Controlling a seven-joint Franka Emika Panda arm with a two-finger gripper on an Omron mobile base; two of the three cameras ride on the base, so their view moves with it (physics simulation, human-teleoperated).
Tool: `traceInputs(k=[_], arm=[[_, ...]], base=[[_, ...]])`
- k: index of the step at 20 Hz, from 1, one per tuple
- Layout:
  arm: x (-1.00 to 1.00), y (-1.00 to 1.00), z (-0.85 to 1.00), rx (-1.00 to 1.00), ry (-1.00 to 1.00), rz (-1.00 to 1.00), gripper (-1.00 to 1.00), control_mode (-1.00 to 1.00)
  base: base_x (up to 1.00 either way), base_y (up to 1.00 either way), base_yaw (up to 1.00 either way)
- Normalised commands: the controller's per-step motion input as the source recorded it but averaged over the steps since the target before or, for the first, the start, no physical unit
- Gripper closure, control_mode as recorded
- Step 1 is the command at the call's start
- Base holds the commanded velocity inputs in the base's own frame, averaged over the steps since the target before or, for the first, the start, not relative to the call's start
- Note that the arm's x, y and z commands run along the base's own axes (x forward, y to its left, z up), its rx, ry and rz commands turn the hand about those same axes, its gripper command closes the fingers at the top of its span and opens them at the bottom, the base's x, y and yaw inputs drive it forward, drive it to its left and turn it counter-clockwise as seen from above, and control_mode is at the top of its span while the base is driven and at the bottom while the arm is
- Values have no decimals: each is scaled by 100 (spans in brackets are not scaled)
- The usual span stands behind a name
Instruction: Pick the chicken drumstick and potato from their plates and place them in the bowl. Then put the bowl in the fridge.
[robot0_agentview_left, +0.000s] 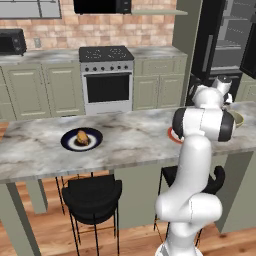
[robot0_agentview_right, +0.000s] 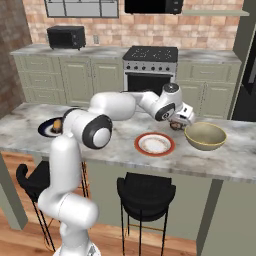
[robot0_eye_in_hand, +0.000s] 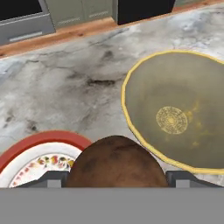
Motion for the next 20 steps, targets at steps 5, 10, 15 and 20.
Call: traceInputs(k=[5,10,15,20], arm=[[3,-42,10,0,13,2,100,-100],[6,-36,-1,0,7,1,100,-100],[9,-24,-8,0,0,3,100,-100],[7,-11,-20,0,0,1,100,-100]], base=[[0,0,0],[0,0,0],[0,0,0],[0,0,0]])
